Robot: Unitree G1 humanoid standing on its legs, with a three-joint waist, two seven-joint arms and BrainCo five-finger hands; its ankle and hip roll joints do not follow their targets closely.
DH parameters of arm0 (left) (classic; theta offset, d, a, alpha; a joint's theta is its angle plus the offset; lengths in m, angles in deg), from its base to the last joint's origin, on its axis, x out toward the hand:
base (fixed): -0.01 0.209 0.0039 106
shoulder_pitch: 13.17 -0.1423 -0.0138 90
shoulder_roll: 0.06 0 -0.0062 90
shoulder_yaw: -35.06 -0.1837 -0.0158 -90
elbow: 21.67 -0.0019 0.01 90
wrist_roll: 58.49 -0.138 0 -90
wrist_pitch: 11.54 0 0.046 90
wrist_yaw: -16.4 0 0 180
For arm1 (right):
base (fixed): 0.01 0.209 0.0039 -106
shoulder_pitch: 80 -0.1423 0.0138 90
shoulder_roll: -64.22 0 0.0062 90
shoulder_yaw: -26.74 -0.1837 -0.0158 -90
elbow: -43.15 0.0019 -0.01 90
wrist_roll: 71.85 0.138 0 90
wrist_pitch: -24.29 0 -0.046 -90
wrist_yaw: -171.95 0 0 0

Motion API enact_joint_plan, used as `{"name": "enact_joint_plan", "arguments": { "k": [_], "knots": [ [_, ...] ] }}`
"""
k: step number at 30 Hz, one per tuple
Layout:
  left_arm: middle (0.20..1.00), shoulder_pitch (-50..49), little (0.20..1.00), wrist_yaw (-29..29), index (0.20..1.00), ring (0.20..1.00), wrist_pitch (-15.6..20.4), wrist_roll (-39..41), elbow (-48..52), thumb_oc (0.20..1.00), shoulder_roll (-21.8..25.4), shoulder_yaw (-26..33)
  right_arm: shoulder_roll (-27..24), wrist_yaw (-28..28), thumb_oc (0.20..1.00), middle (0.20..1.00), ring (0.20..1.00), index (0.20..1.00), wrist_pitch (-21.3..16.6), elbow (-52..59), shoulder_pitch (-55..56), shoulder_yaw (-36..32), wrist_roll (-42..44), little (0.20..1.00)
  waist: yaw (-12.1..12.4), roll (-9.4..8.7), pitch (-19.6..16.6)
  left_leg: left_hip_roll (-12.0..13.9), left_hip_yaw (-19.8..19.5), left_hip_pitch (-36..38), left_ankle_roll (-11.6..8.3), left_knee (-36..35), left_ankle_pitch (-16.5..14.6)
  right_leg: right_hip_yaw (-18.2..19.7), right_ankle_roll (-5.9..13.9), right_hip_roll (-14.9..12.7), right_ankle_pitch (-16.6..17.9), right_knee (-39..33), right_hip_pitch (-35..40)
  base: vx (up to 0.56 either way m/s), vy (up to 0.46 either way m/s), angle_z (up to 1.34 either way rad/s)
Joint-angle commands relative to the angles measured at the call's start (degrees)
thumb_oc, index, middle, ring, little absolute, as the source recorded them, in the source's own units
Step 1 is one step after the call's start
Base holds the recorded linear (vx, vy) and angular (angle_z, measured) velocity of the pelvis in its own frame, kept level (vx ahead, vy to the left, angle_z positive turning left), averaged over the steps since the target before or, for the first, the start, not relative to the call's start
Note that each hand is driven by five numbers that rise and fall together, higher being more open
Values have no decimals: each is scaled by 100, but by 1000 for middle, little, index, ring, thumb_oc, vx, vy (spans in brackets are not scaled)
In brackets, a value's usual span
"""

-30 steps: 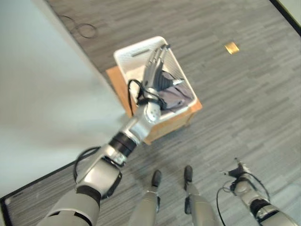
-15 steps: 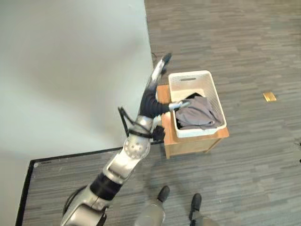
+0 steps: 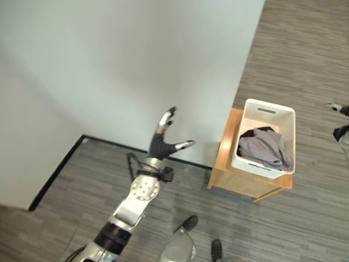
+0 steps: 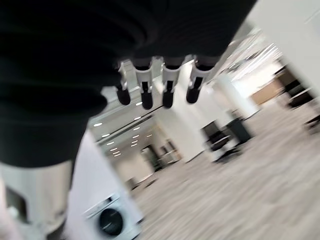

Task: Pick up bed clothes into laundry basket.

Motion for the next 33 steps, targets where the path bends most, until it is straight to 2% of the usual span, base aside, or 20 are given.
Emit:
{"name": "enact_joint_plan", "arguments": {
  "k": [1, 3, 5, 6, 7, 9, 11, 12, 13, 15, 17, 20, 23, 24, 25, 26, 27, 29, 31, 33],
  "knots": [
    [1000, -314, 1000, -159, 1000, 1000, 162, -293, 599, 1000, 318, 627, 551, -84, 1000, 1000, 1000, 1000, -333, 1294, 506, -371, 78, 1000, -99, -542, 51, -695, 1636, -333, 586, 182, 9, 30, 129, -439, 66, -745, 398, -262, 59, 144],
    [1000, -709, 1000, -252, 1000, 1000, 163, -321, 694, 1000, 353, 1007, 855, -160, 1000, 1000, 1000, 1000, -398, 2224, 1211, -822, 4, 1000, -302, -715, 52, -364, 2029, -133, 652, 657, -443, -553, 212, -785, 255, -859, 201, -256, 11, 171],
    [1000, -825, 1000, -460, 1000, 1000, 158, -262, 616, 1000, 178, 1312, 1263, -196, 1000, 1000, 1000, 1000, -536, 2992, 1878, -1086, -126, 1000, -501, -818, 2, 234, 2575, 302, 702, 827, -873, -1125, 274, -1060, 290, -864, 40, -182, 7, 113],
    [1000, -959, 1000, -594, 1000, 1000, 47, -193, 586, 1000, 181, 1640, 1531, -315, 1000, 1000, 1000, 1000, -312, 4575, 1568, -1185, -303, 1000, -640, -859, -120, 544, 2903, 505, 698, 762, -863, -1348, 276, -1141, 337, -870, -52, -128, 70, 106],
    [1000, -1027, 1000, -713, 1000, 1000, 3, -179, 583, 1000, -23, 1787, 2171, -86, 1000, 1000, 1000, 1000, -288, 5504, 2709, -1025, -863, 1000, -906, -808, -234, 847, 3302, 821, 678, 600, -873, -1591, 315, -1191, 318, -875, -69, -116, 128, 167],
    [1000, -1178, 1000, -985, 1000, 1000, -142, -345, 439, 1000, -318, 1990, 2563, 85, 1000, 1000, 1000, 1000, -410, 5882, 3898, -1110, -1123, 1000, -1285, -694, -406, 1338, 4198, 1362, 610, 492, -907, -2194, 363, -1337, 335, -839, -124, -199, 165, 210],
    [1000, -1382, 1000, -1130, 1000, 1000, -133, -614, 526, 1000, -437, 2050, 2732, 139, 1000, 1000, 1000, 1000, -618, 6208, 4540, -1093, -1339, 1000, -1554, -558, -474, 1574, 5039, 1716, 452, 423, -908, -2829, 385, -1490, 334, -811, -161, -318, 168, 261],
    [1000, -1422, 1000, -1198, 1000, 1000, -97, -668, 407, 1000, -514, 2003, 2808, 59, 1000, 1000, 1000, 1000, -790, 6197, 4674, -1037, -1494, 1000, -1689, -471, -527, 1834, 6018, 1985, 304, 447, -936, -3505, 406, -1733, 292, -805, -167, -248, 127, 195],
    [1000, -1434, 1000, -1201, 1000, 1000, -94, -667, 404, 1000, -520, 2001, 2806, 50, 1000, 1000, 1000, 1000, -807, 6183, 4682, -1028, -1506, 1000, -1728, -446, -533, 1859, 5982, 1992, 285, 436, -941, -3552, 408, -1713, 268, -805, -135, -247, 87, 275],
    [1000, -1435, 1000, -1233, 1000, 1000, -33, -562, 302, 1000, -557, 1935, 2739, -31, 1000, 1000, 1000, 1000, -849, 6146, 4705, -1014, -1650, 1000, -1839, -382, -559, 1986, 6645, 2101, 177, 211, -807, -4221, 366, -1918, 329, -777, -93, -157, 69, 295],
    [1000, -1467, 1000, -1194, 1000, 1000, 14, -520, 290, 1000, -532, 1858, 2657, -78, 1000, 1000, 1000, 1000, -870, 6101, 4609, -1005, -1787, 1000, -1802, -327, -603, 1819, 6881, 2111, 228, -207, -865, -4609, 361, -2034, 372, -629, -15, -66, 131, 176],
    [1000, -1488, 1000, -1216, 1000, 1000, 152, -452, 219, 1000, -551, 1880, 2632, -21, 1000, 1000, 1000, 1000, -914, 5999, 4353, -845, -1903, 1000, -1616, -292, -519, 1427, 6372, 2155, 357, -695, -867, -4728, 457, -2168, 450, -221, -24, -5, 176, 158],
    [1000, -1358, 1000, -1190, 1000, 1000, 208, -362, 160, 1000, -506, 1929, 2703, 43, 1000, 1000, 1000, 1000, -880, 5818, 3915, -679, -1938, 1000, -1402, -380, -359, 1126, 6112, 2109, 620, -815, -945, -4789, 600, -2524, 422, 372, -124, -111, 173, 106],
    [1000, -1335, 1000, -1160, 1000, 1000, 223, -331, 165, 1000, -490, 1919, 2727, 62, 1000, 1000, 1000, 1000, -866, 5761, 3817, -600, -1927, 1000, -1334, -397, -320, 1051, 6015, 2090, 682, -822, -971, -4758, 623, -2625, 413, 540, -153, -82, 115, 81],
    [1000, -912, 1000, -1331, 1000, 1000, 17, -485, 385, 1000, -337, 1834, 2826, 231, 1000, 1000, 1000, 1000, -790, 5758, 3746, -361, -1864, 1000, -1326, -397, -269, 935, 5786, 2045, 769, -837, -1012, -4481, 700, -2750, 460, 808, -230, -57, 56, 104],
    [1000, -774, 1000, -1346, 1000, 1000, -18, -525, 636, 1000, -284, 1776, 2823, 146, 1000, 1000, 1000, 1000, -715, 5683, 3694, -293, -1925, 1000, -1379, -461, -193, 833, 5543, 1987, 798, -860, -1044, -4028, 898, -2857, 556, 1041, -354, -113, 25, 141],
    [1000, -778, 1000, -1366, 1000, 1000, 14, -526, 733, 1000, -251, 1752, 2799, 81, 1000, 1000, 1000, 1000, -672, 5643, 3635, -231, -2003, 1000, -1457, -503, -131, 745, 5481, 1880, 818, -886, -899, -3601, 929, -2868, 718, 1078, -502, -86, 14, 162],
    [1000, -787, 1000, -1329, 1000, 1000, 125, -464, 906, 1000, -267, 1571, 2772, 45, 1000, 1000, 1000, 1000, -610, 5450, 3594, -77, -2164, 1000, -1551, -497, -39, 619, 4985, 1775, 833, -886, -868, -2254, 1035, -2549, 509, 1013, -586, -30, 37, 146],
    [1000, -802, 1000, -1246, 1000, 1000, 130, -483, 1028, 1000, -295, 1316, 2755, 41, 1000, 1000, 1000, 1000, -602, 5364, 3620, 6, -2214, 1000, -1686, -538, -8, 446, 4472, 1620, 846, -886, -769, -950, 975, -1923, 132, 814, -529, 72, 31, 125],
    [1000, -711, 1000, -1063, 1000, 1000, 125, -550, 987, 1000, -299, 1176, 2716, 70, 1000, 1000, 1000, 1000, -562, 5215, 3555, 104, -2223, 1000, -1806, -581, 56, 139, 3766, 1417, 873, -886, -605, 349, 870, -1325, 36, 588, -532, 83, 33, 224]
  ]
}}
